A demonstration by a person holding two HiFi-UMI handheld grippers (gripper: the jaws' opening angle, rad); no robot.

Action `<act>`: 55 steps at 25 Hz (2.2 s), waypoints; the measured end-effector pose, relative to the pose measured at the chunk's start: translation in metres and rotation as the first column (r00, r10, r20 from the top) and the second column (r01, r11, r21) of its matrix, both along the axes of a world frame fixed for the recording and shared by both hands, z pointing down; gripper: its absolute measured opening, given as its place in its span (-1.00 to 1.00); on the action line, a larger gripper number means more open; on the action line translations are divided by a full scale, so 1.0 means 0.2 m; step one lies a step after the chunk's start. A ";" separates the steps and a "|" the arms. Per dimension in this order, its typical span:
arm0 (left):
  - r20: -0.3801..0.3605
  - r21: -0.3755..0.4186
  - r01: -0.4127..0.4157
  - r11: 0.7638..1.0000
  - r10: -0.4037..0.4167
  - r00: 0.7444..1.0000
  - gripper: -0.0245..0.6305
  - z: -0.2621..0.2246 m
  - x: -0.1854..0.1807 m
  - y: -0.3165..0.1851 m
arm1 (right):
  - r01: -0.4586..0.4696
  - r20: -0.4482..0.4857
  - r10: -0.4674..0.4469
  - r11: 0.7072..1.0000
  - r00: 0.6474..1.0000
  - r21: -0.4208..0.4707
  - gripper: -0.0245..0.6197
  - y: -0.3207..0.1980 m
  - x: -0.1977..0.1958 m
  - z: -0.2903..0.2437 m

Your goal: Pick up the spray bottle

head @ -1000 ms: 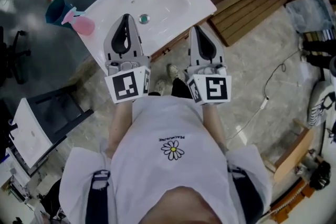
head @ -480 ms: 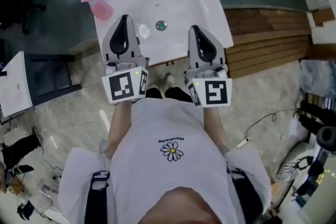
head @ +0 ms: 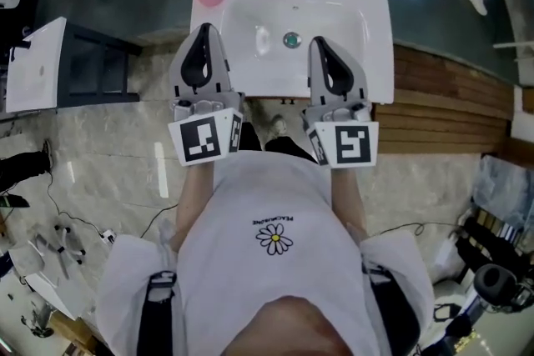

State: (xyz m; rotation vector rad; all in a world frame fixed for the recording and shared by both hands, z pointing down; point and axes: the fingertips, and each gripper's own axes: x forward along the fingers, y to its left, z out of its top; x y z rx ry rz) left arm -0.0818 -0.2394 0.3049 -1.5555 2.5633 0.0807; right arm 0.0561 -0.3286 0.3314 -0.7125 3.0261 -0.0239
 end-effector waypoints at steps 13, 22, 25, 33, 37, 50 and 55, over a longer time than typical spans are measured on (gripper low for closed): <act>0.000 0.048 0.056 0.997 -0.056 0.998 -0.86 -0.07 -0.24 0.17 | 0.037 0.055 -0.036 0.999 0.998 -0.013 -0.83 0.10 -0.20 -0.05; 0.011 0.050 0.079 0.996 -0.080 0.997 -0.86 -0.07 -0.38 0.20 | 0.093 0.067 -0.092 0.996 0.994 -0.010 -0.83 0.10 -0.44 -0.07; 0.016 0.044 0.087 0.995 -0.088 0.996 -0.86 -0.07 -0.43 0.22 | 0.106 0.081 -0.105 0.994 0.991 -0.004 -0.82 0.08 -0.54 -0.10; 0.016 0.022 0.142 0.990 -0.142 0.990 -0.86 -0.04 -0.51 0.30 | 0.162 0.070 -0.157 0.984 0.985 -0.073 -0.24 0.07 -0.76 -0.05; 0.013 -0.003 0.167 0.986 -0.167 0.986 -0.86 0.00 -0.57 0.35 | 0.185 0.027 -0.183 0.976 0.983 -0.115 -0.12 0.05 -0.91 0.05; 0.021 -0.098 0.219 0.971 -0.218 0.976 -0.86 0.13 -0.76 0.45 | 0.186 -0.131 -0.217 0.959 0.967 -0.213 0.00 0.00 -1.30 0.47; 0.019 -0.129 0.245 0.961 -0.244 0.970 -0.86 0.16 -0.83 0.51 | 0.141 -0.226 -0.193 0.964 0.955 -0.226 0.05 -0.06 -1.43 0.65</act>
